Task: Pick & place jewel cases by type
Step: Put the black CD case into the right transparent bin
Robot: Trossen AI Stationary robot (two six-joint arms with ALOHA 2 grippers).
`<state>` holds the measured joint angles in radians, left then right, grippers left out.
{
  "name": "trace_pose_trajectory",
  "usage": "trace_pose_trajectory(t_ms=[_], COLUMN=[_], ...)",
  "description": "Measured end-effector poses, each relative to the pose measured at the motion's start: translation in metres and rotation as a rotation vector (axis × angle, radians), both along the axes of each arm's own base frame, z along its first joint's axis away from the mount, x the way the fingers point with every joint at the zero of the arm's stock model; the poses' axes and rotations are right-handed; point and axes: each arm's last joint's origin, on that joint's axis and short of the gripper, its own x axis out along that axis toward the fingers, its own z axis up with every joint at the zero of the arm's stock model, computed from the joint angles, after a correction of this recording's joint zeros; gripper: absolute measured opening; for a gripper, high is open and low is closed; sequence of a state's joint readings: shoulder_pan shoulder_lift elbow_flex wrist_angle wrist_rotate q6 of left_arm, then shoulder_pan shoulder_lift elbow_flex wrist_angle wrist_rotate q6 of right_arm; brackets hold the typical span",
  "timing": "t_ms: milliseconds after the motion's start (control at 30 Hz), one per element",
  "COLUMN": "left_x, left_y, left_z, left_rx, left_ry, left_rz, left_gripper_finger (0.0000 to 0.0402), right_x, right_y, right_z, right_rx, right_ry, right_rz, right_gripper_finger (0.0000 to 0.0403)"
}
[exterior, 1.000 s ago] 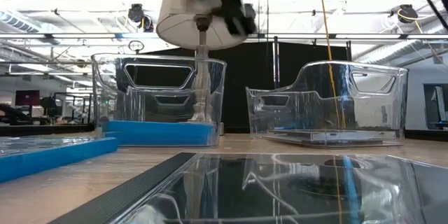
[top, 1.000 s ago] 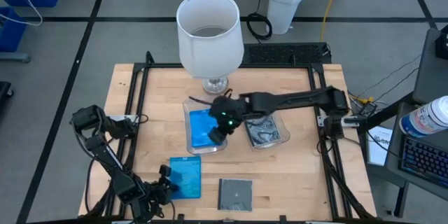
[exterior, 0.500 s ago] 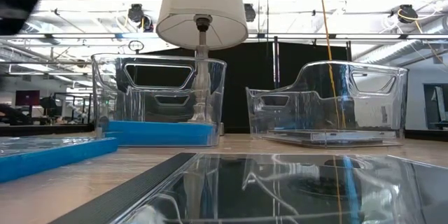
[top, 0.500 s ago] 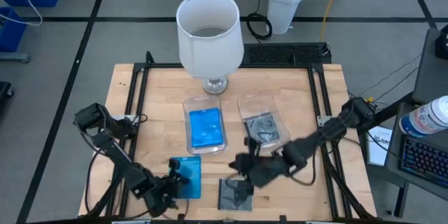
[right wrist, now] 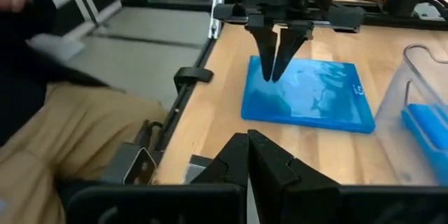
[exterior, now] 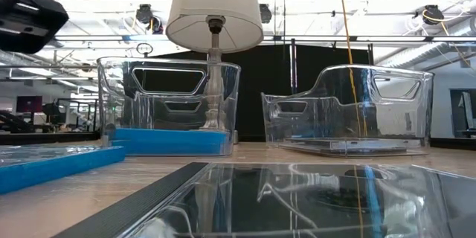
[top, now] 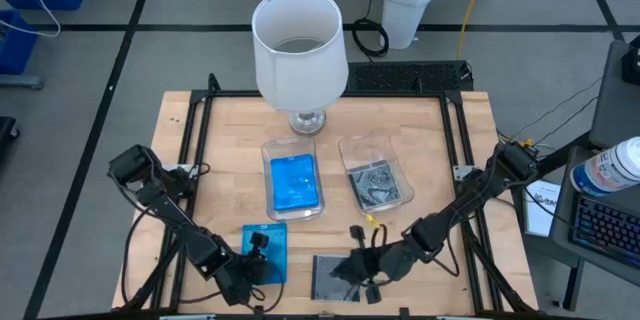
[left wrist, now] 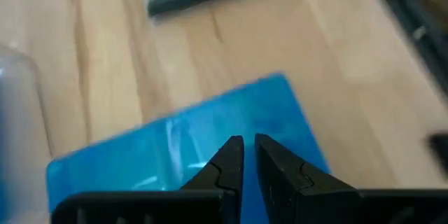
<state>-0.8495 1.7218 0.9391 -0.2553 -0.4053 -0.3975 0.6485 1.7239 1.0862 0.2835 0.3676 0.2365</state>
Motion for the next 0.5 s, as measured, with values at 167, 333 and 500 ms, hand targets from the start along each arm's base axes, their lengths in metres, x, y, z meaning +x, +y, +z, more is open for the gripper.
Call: trace_pose_trajectory(t_ms=[167,333,500], left_x=[0.014,0.035,0.073], left_y=[-0.001,-0.007,-0.021], left_z=[0.008,-0.002,-0.009], left_rx=[-0.043,-0.062,0.001], left_ry=[-0.148,-0.261,-0.265], left_rz=[0.051,0.015,-0.039], left_gripper_finger=[0.0046,0.0036,0.0005], right_x=[-0.013,-0.022,-0.037], right_y=[0.006,0.012,0.02], right_z=[-0.011,-0.031,-0.048], right_rx=[0.1,0.125,0.125], right_ry=[-0.015,0.103,0.223], right_rz=[-0.037,-0.108,-0.185], right_gripper_finger=[0.0001,0.0001,0.0001])
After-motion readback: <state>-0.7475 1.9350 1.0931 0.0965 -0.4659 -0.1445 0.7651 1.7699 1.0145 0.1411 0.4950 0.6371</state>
